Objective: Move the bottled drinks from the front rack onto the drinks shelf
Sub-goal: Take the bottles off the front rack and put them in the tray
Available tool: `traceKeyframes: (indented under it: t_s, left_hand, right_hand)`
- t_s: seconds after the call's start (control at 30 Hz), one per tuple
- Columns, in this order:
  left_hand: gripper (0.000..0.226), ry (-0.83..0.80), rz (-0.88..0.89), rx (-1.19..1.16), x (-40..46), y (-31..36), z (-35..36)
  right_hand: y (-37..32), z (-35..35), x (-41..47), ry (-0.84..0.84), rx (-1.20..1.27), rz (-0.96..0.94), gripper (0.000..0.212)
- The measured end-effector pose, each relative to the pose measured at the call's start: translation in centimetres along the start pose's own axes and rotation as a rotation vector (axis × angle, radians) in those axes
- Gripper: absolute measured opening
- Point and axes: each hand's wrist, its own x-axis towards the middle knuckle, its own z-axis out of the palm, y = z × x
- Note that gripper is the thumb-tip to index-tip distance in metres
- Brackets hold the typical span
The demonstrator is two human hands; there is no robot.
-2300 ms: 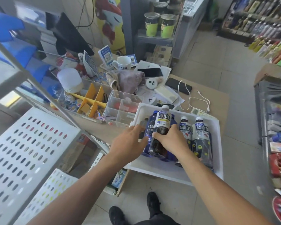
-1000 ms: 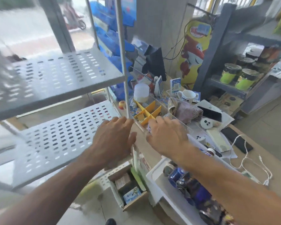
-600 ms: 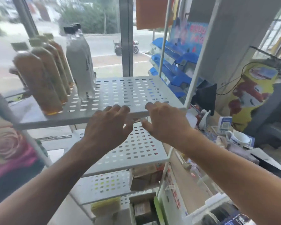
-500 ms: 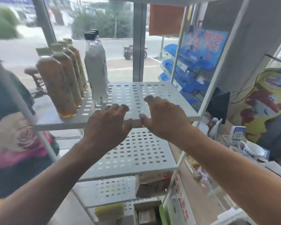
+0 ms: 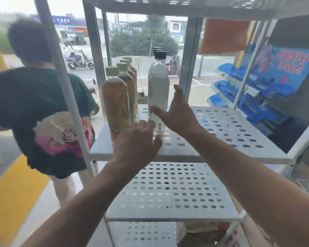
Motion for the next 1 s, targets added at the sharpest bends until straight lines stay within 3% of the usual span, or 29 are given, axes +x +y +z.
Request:
traceKeyframes:
  t_s: [0.1,0.3,0.67,0.83,1.0]
  left_hand:
    - [0.035,0.023,0.019,-0.012,0.3,-0.3,0.4]
    - [0.037,0.017,-0.003,-0.086,0.6,-1.0,0.2]
    - [0.023,0.122,-0.105,-0.46,2.2,-0.2,-1.1]
    - [0.013,-0.034,-0.091,-0.824,3.1,4.1,-0.9]
    - [0.01,-0.138,-0.095,-1.056,2.3,9.3,-0.2]
  right_hand:
    - [-0.1,1.4,1.2,0.036,0.063,0.049,0.093]
    - [-0.3,1.9,2.4,0.002,0.09,0.074,0.067]
    - [1.3,-5.5,-3.9,-0.115,0.4,0.118,0.066]
    - [2.6,-10.4,-8.4,-0.189,0.39,0.12,0.065]
    - [4.6,-14.2,-13.9,-0.055,0.269,0.197,0.07]
